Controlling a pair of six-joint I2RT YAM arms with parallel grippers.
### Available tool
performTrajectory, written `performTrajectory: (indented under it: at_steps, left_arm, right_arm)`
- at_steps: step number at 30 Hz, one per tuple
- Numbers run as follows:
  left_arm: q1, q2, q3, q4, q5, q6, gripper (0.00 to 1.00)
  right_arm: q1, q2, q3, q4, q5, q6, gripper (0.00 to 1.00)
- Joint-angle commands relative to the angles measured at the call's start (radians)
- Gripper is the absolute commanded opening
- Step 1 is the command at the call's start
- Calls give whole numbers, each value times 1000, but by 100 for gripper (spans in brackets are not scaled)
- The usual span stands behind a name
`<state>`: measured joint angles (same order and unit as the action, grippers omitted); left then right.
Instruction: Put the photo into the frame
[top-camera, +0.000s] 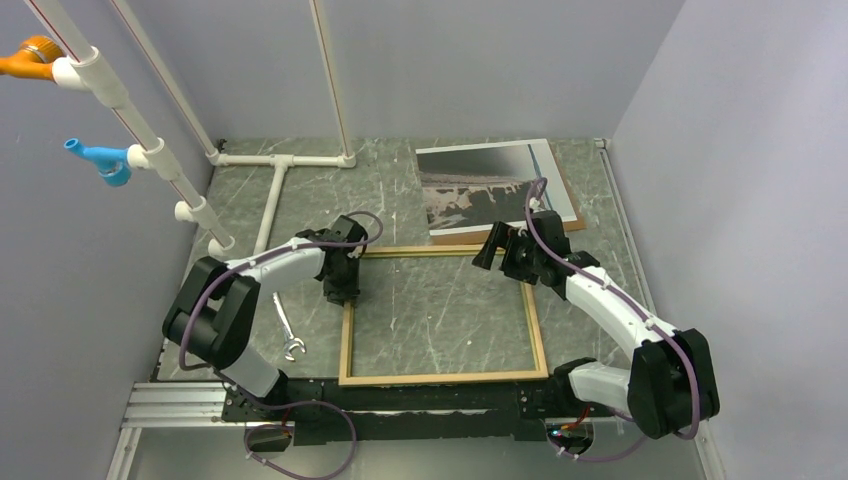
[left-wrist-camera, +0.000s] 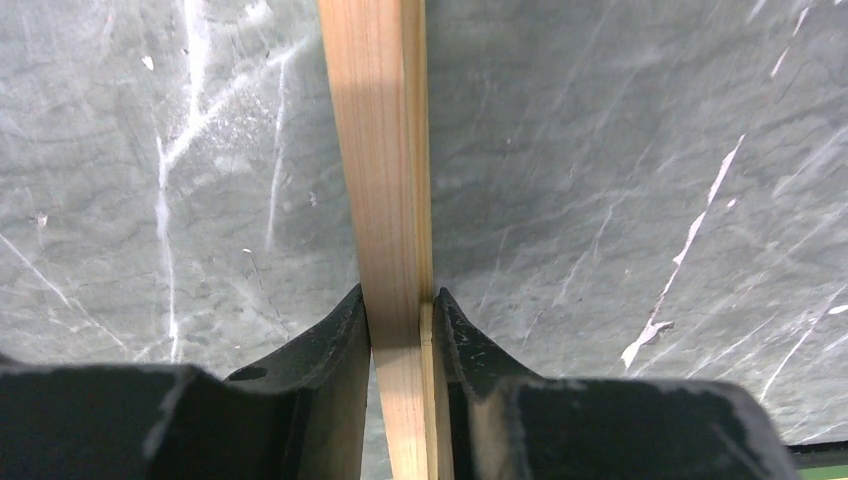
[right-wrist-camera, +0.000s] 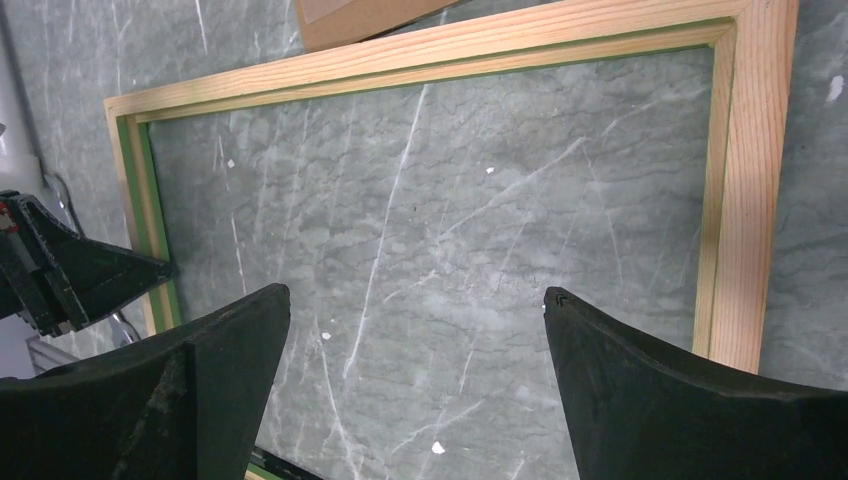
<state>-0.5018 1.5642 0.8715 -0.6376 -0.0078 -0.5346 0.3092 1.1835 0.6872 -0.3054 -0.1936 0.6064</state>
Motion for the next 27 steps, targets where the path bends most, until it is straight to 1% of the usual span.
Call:
performTrajectory:
  at_steps: [1,6,7,8,9,11,15,17,19,22,24,27]
  left_arm:
    - [-4,44,31,59,11,-26,17]
    - [-4,59,45,57,-40,-53,17]
    - [-3,52,41,60,-43,-52,19]
    - [-4,43,35,63,-45,-51,24]
    - [-4,30,26,63,-46,-50,29]
    - [-4,2,15,59,-54,-43,42]
    - [-4,-63,0,27,-96,-51,78]
    - [-4,-102,-6,12,-125,-56,94]
    - [-4,-147,-5,0,-153,-50,98]
    - [-4,-213,5,-11,-178,-20,99]
    - [-4,-240,22,-2,-160,27,99]
    - [-4,-277,42,36,-86,91,99]
  right_arm:
    - [-21,-1,44,18,-17,10,100]
    - [-38,1,54,2,-17,-3,100]
    - [-40,-1,53,1,-15,-3,100]
    - [-43,-2,51,1,-15,-5,100]
    - [-44,-3,49,2,-16,-5,100]
    - [-49,-2,46,4,-18,-3,100]
    - [-58,16,47,17,-26,4,100]
    - [-63,28,56,17,-22,4,100]
    - [-68,39,75,5,-15,2,100]
    - [-80,45,88,7,-6,1,100]
    - [-88,59,96,11,-4,-1,100]
    - [-106,103,124,-9,2,-8,100]
